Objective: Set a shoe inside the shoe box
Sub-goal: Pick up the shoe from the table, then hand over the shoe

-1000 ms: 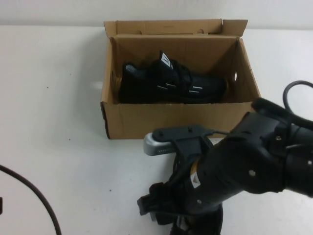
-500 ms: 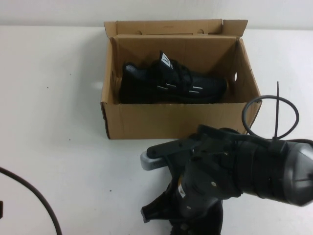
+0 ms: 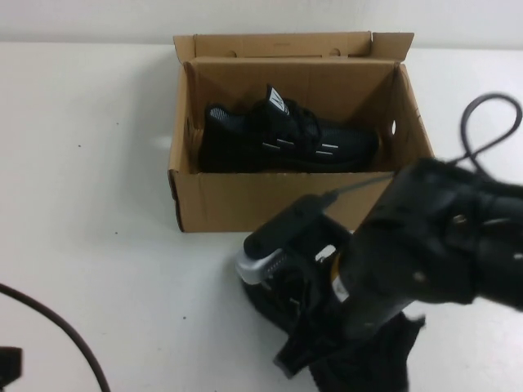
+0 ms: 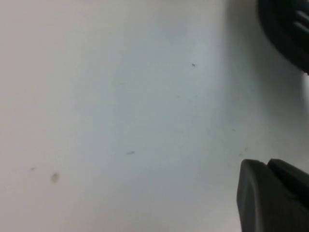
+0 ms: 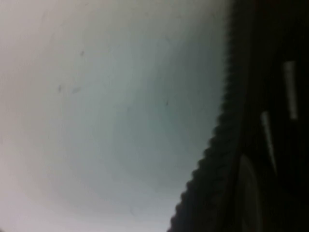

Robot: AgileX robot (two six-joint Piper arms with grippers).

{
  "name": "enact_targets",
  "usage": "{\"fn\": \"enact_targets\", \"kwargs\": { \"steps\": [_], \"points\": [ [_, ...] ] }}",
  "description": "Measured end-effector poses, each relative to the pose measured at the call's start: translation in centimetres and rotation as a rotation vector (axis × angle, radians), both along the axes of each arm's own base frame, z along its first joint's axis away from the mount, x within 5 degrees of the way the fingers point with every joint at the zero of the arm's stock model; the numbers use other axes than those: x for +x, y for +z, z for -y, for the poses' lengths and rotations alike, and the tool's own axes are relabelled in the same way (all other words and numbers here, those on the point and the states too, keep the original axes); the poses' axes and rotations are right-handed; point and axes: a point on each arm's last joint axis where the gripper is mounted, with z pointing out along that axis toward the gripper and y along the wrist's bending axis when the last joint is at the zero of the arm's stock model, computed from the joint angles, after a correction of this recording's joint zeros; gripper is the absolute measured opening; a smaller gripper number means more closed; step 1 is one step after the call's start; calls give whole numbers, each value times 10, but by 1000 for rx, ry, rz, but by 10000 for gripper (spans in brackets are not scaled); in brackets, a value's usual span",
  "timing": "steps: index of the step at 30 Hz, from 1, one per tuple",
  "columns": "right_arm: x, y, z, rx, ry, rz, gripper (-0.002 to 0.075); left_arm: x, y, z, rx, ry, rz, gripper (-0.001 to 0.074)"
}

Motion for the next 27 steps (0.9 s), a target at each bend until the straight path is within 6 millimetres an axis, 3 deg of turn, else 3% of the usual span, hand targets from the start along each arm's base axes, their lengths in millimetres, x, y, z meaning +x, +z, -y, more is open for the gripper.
{"fn": "enact_targets", "kwargs": {
  "steps": [5, 13, 20, 27],
  "points": [
    [-11, 38, 15, -14, 281, 112, -8, -4, 5, 13, -124, -106, 6, -4],
    [-30, 86, 49, 7, 436, 308, -8, 19, 2, 26, -237, -194, -73, -4],
    [-43, 109, 70, 45, 434, 384, -8, 57, -2, 43, -439, -263, -126, -4],
    [-48, 113, 77, 48, 431, 382, -8, 91, -13, 49, -555, -178, -157, -4]
  ]
}}
